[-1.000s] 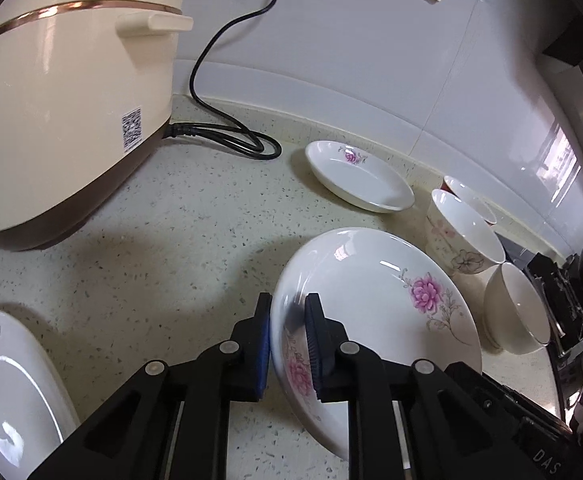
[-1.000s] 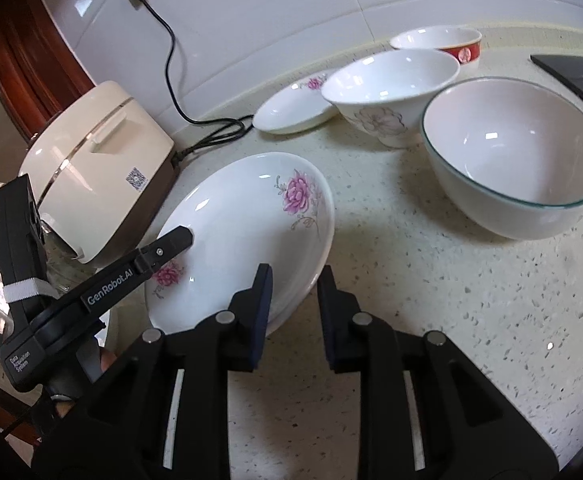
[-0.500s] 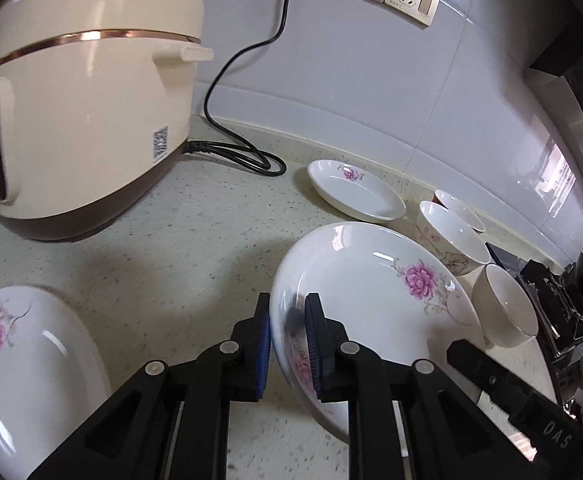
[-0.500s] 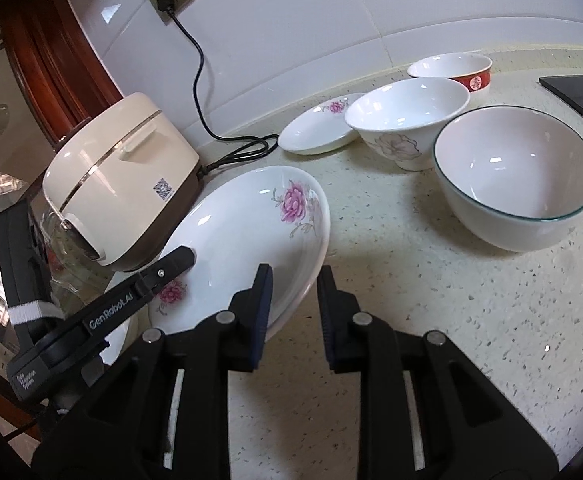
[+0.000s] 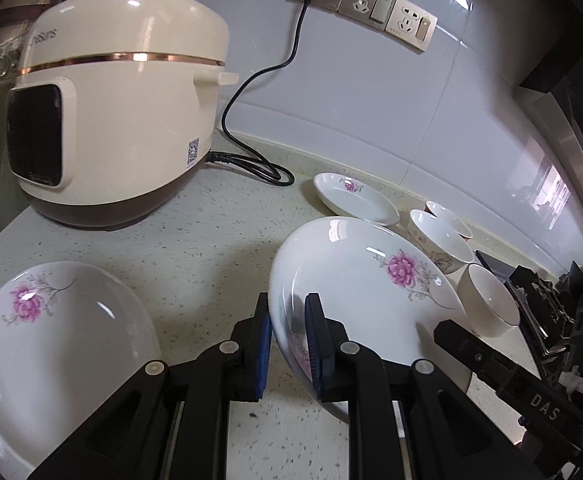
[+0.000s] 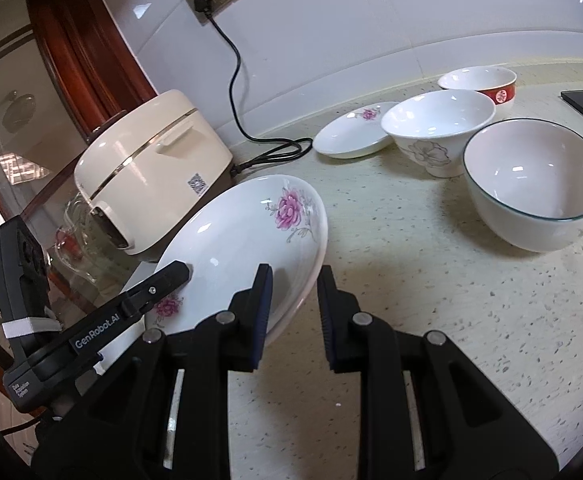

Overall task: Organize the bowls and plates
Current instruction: 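Lift the second plate and carry it over the first plate, then lower the second plate onto the first plate and open both grippers, then move both grippers to the small pink-flower plate by the wall and grasp its rim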

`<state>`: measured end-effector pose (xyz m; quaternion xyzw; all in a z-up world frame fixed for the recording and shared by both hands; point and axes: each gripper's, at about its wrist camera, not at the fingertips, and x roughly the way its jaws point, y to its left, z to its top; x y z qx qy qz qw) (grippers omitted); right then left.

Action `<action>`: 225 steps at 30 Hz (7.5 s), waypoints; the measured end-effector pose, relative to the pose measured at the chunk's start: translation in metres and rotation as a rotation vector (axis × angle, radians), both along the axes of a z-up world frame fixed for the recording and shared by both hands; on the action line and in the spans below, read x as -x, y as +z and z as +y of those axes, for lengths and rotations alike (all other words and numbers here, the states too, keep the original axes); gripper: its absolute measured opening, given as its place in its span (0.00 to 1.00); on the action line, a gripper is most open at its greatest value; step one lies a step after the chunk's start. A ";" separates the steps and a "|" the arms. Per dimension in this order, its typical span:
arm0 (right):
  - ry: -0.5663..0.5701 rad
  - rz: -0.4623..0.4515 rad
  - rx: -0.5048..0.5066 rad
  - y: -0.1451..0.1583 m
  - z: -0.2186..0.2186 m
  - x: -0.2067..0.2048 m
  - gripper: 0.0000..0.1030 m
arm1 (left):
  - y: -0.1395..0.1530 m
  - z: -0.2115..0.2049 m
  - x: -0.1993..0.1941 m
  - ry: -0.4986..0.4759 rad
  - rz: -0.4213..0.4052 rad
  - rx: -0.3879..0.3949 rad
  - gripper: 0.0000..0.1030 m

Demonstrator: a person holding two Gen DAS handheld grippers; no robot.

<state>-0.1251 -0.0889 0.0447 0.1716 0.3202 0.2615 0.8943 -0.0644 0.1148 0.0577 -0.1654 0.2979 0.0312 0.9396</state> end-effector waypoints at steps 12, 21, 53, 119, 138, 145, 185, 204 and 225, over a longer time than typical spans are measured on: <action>0.016 -0.019 -0.004 0.003 0.007 0.011 0.26 | 0.002 0.003 0.020 0.002 -0.015 -0.036 0.17; 0.024 -0.061 -0.034 0.007 0.008 0.019 0.26 | 0.011 0.004 0.035 0.000 -0.067 -0.071 0.17; 0.125 -0.114 -0.070 0.013 0.060 0.036 0.26 | 0.020 0.047 0.082 0.084 -0.127 -0.054 0.22; 0.292 0.033 0.100 -0.001 0.179 0.026 0.34 | -0.025 0.132 0.094 0.264 0.041 -0.105 0.55; 0.213 -0.048 -0.039 0.011 0.148 0.034 0.69 | -0.001 0.126 0.109 0.336 -0.078 -0.087 0.82; 0.056 -0.001 0.018 0.007 0.097 0.000 0.76 | 0.017 0.085 0.084 0.193 -0.076 -0.103 0.84; -0.113 0.151 0.204 -0.006 0.019 -0.144 0.75 | -0.025 0.020 -0.263 0.091 0.183 0.285 0.88; -0.115 0.154 0.054 0.003 -0.004 -0.129 0.75 | -0.019 -0.012 -0.287 0.021 0.207 0.065 0.19; -0.042 0.071 0.114 0.012 0.014 -0.121 0.75 | -0.023 0.000 -0.197 0.011 0.247 0.037 0.14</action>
